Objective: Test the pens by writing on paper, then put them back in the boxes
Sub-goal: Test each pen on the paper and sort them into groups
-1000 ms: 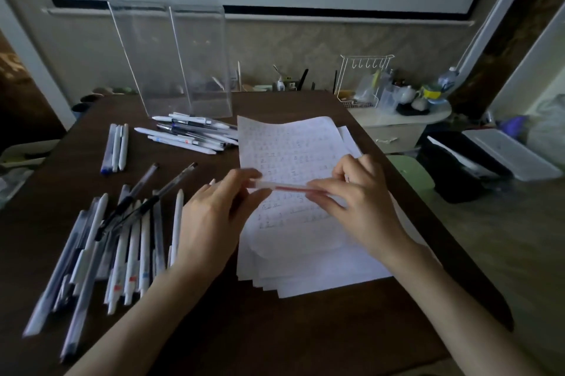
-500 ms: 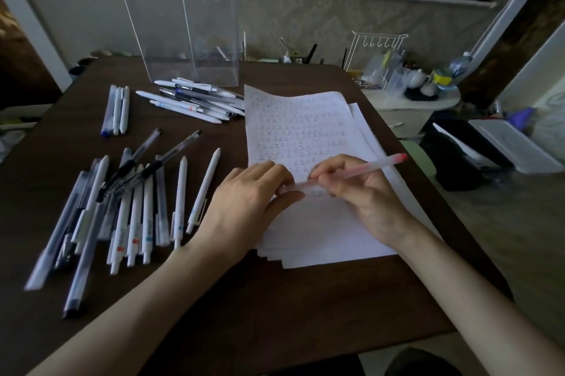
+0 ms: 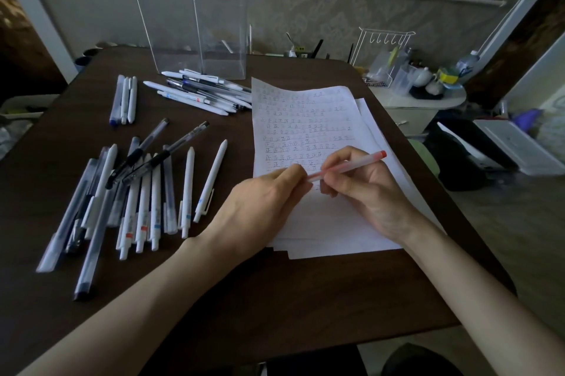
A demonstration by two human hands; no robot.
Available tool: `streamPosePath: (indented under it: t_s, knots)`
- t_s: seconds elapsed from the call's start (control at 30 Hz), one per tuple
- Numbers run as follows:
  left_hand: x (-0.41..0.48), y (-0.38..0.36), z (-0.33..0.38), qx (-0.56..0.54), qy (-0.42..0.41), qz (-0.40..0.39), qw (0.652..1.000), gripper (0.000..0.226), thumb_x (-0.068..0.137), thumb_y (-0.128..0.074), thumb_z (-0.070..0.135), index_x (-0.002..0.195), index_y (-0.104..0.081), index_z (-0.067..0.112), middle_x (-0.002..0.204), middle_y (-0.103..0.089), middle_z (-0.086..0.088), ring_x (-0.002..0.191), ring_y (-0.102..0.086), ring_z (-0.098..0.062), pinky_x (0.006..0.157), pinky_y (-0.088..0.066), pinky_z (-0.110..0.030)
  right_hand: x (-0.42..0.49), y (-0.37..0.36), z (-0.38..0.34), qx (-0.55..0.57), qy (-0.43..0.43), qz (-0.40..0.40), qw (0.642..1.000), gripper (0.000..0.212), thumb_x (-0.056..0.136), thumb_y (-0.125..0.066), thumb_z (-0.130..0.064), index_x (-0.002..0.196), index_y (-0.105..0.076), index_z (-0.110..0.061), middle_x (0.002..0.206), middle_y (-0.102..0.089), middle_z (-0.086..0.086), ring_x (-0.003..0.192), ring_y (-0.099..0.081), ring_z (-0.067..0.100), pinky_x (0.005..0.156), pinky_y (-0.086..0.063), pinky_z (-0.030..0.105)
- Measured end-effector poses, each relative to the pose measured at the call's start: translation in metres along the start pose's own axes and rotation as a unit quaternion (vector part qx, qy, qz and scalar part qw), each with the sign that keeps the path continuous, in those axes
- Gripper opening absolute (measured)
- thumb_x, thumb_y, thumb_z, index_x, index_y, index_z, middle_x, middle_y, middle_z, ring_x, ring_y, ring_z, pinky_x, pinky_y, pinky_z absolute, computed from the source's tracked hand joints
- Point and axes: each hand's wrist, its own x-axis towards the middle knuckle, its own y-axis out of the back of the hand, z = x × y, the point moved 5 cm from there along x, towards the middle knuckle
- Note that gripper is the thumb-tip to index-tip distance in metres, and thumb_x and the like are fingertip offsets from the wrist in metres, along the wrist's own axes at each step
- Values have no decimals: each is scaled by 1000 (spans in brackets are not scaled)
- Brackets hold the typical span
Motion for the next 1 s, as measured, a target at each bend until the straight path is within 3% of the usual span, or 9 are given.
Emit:
streamPosePath:
  t_s: [0.13, 0.3, 0.37, 0.43, 0.57, 0.67, 0.8, 0.9, 1.0]
  knots:
    - [-2, 0, 0, -41, 19, -9, 999, 31, 94, -36, 44, 95, -57, 21, 53, -41, 8, 47, -40, -13, 48, -29, -26, 0, -3, 1, 0, -2, -12, 1000, 24, 71, -77, -39, 82, -66, -21, 78, -65, 1, 76, -62, 15, 69, -49, 23]
    - [-4, 2, -4, -19, 25, 13, 999, 40, 91, -33, 57, 92, -58, 26, 48, -37, 9, 44, -40, -13, 46, -27, -21, -1, -3, 1, 24, 4, -16, 1000, 18, 74, -76, -33, 82, -64, -22, 77, -65, 1, 75, -63, 16, 70, -49, 26]
    - [-4, 3, -3, 1, 28, 22, 999, 42, 90, -31, 60, 92, -55, 26, 47, -36, 12, 42, -38, -9, 45, -26, -20, -2, -4, 2, 20, 4, -30, 999, 7, 82, -67, -26, 86, -65, -20, 78, -65, 2, 76, -62, 17, 71, -48, 26]
    - [-3, 4, -2, 17, 35, 29, 999, 48, 88, -27, 65, 102, -50, 25, 49, -36, 14, 43, -40, -6, 42, -27, -20, -2, -1, 2, 12, 15, -26, 999, 16, 89, -53, -20, 91, -69, -17, 80, -67, 5, 77, -61, 21, 71, -47, 27]
    - [2, 14, 3, 16, 41, 79, 996, 57, 89, -29, 62, 123, -42, 18, 63, -34, 19, 51, -38, 2, 46, -27, -17, -1, 30, -9, 4, 69, 125, 990, 29, 90, -40, -16, 89, -67, -7, 76, -72, 11, 72, -62, 25, 65, -45, 28]
    - [9, 11, 15, 45, -23, 69, 996, 49, 94, -34, 51, 127, -49, 18, 83, -50, 12, 69, -47, -3, 57, -40, -20, -5, 55, -17, -69, 82, 235, 966, 25, 90, -42, -20, 94, -64, -8, 81, -74, 10, 67, -63, 20, 60, -45, 24]
    - [23, -23, 44, 123, -133, -13, 983, 56, 92, -28, 57, 126, -56, 21, 82, -52, -1, 69, -50, -15, 59, -37, -27, -5, 57, -13, -165, 65, 234, 956, 4, 91, -59, -17, 88, -60, -14, 75, -70, -3, 68, -62, 7, 60, -44, 17]
    - [26, -49, 51, 152, -124, -28, 980, 58, 89, -28, 59, 115, -64, 21, 77, -53, -4, 64, -53, -19, 56, -35, -28, -4, 61, -3, -183, 26, 236, 954, 17, 87, -64, -4, 79, -51, -11, 64, -52, -3, 56, -48, 1, 54, -38, 15]
    - [21, -60, 43, 156, -101, -21, 982, 57, 89, -27, 59, 116, -64, 24, 77, -51, -2, 64, -52, -19, 56, -36, -28, -5, 64, 1, -159, -7, 238, 958, 9, 88, -59, -2, 82, -52, -2, 63, -57, 4, 54, -51, 1, 51, -37, 17]
